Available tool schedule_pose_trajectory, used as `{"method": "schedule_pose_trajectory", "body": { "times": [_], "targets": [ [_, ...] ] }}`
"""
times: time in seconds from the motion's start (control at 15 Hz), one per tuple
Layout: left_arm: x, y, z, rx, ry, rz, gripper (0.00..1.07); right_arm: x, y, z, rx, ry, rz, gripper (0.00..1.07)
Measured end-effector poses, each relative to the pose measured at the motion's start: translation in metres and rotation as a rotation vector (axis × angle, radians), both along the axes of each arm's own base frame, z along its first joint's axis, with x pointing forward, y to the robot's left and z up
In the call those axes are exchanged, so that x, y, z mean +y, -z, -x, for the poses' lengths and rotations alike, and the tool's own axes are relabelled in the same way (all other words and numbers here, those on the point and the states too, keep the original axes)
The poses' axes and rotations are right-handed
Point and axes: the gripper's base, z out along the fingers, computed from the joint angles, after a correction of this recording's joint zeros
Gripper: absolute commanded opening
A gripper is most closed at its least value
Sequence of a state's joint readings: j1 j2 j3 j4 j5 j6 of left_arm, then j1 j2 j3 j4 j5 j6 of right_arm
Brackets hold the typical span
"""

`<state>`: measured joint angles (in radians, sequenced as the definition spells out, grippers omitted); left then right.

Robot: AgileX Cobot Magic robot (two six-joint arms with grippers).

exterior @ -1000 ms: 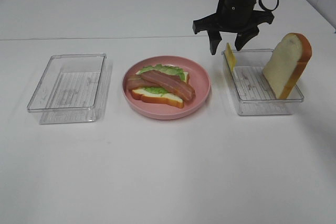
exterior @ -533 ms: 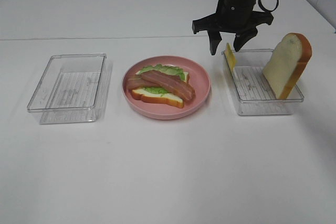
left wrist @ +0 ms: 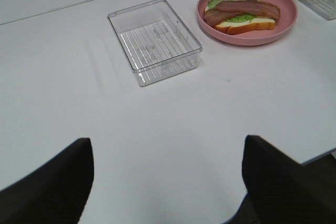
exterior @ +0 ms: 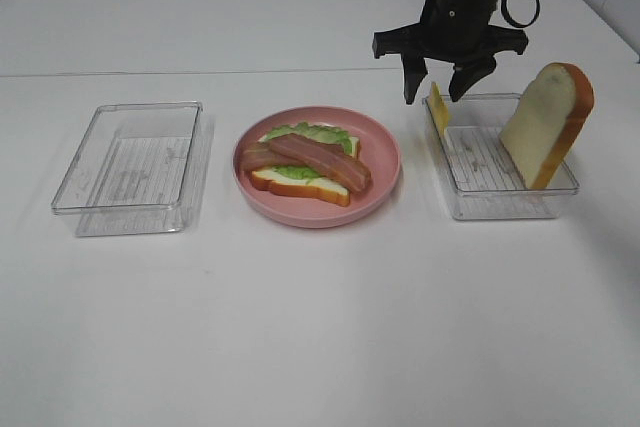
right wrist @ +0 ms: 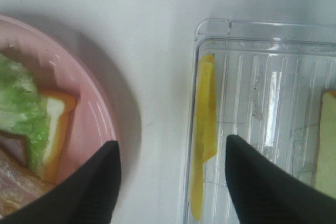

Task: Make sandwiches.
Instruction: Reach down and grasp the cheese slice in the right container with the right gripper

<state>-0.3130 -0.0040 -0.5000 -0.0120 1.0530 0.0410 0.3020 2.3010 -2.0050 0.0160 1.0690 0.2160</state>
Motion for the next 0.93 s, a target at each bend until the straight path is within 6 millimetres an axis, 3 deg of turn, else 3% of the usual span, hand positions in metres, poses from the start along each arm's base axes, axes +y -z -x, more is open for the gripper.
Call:
{"method": "schedule_pose_trajectory", "body": {
  "times": [0.33, 0.53, 0.67, 0.73, 0.93],
  "targets": [
    [0.0, 0.0, 0.0, 0.0, 0.0, 0.0, 0.74, 0.0, 0.006, 0.0, 0.016, 0.0, 0.005, 0.53],
    [0.0, 0.0, 0.0, 0.0, 0.0, 0.0, 0.74, 0.0, 0.015, -0.001, 0.037, 0.0, 0.012, 0.36],
    [0.0, 0.0, 0.0, 0.0, 0.0, 0.0, 0.74, 0.0, 0.015, -0.001, 0.037, 0.0, 0.012, 0.08],
    [0.0, 0.0, 0.0, 0.0, 0.0, 0.0, 0.74, 0.0, 0.015, -0.001, 0.04, 0.0, 0.012, 0.0],
    [0.0, 0.0, 0.0, 0.0, 0.0, 0.0, 0.74, 0.0, 0.015, 0.0, 0.052, 0.0, 0.016, 0.0]
  ]
}}
